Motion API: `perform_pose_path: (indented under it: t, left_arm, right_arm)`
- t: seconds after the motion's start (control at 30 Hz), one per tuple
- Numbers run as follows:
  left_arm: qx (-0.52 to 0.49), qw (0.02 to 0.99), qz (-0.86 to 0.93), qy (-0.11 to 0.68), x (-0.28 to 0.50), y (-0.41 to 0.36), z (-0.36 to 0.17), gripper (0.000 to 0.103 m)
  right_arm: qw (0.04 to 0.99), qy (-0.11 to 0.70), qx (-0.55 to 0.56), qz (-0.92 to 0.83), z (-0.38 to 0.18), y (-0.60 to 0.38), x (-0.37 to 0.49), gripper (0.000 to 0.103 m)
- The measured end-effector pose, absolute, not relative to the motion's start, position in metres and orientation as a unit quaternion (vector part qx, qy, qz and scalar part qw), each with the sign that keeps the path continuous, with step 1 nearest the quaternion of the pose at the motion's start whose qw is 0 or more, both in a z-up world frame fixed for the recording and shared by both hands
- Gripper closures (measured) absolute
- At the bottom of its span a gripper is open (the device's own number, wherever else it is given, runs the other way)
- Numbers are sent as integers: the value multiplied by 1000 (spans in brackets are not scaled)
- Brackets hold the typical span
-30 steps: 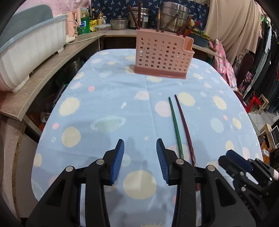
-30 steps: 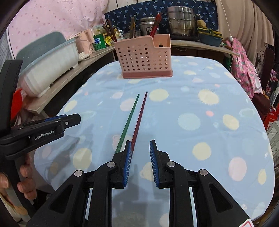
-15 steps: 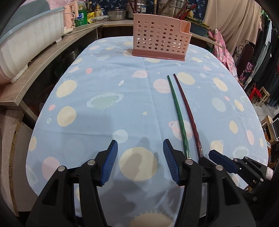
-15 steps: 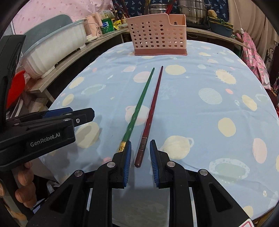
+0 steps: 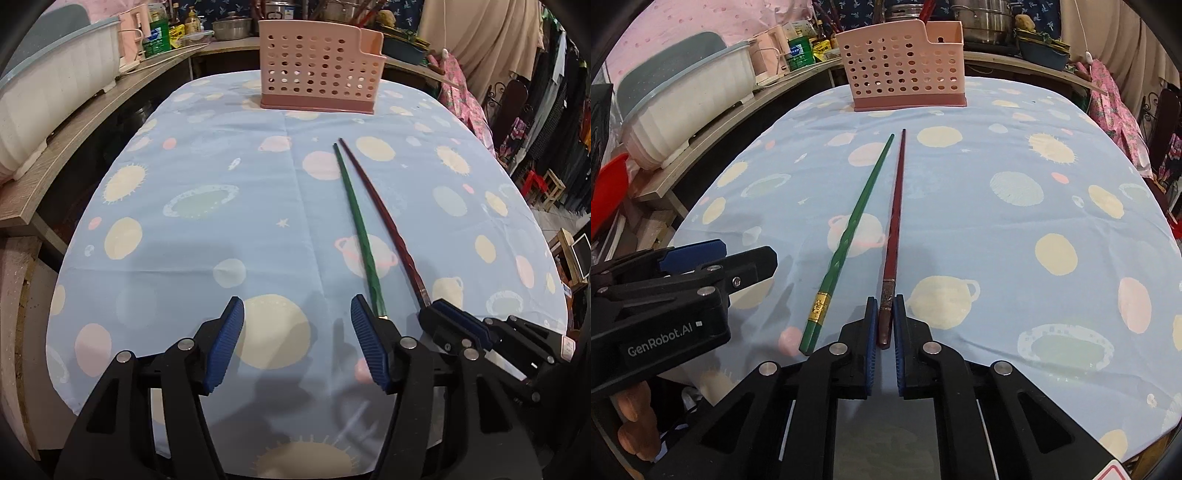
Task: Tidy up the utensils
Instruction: 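Close right tool on the dark red chopstick while left tool grasps the green one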
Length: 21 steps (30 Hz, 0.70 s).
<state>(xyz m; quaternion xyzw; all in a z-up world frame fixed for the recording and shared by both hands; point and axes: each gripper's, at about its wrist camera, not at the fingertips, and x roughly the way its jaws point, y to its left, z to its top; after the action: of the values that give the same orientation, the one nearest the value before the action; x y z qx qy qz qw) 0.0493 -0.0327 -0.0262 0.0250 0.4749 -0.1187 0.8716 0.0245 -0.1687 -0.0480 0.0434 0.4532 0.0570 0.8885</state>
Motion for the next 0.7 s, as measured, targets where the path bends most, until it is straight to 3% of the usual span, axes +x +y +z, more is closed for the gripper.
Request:
perform_pose_path:
  t: [0.17,0.7]
  left_arm:
    - [38,868,-138,476,43,-44,-28,37]
    - [43,849,-167,500,46,-62,-48,37]
  right_arm:
    - [892,448,53,37,-48,-180,22,96]
    - [896,440,61,19,-48,-199,15,96]
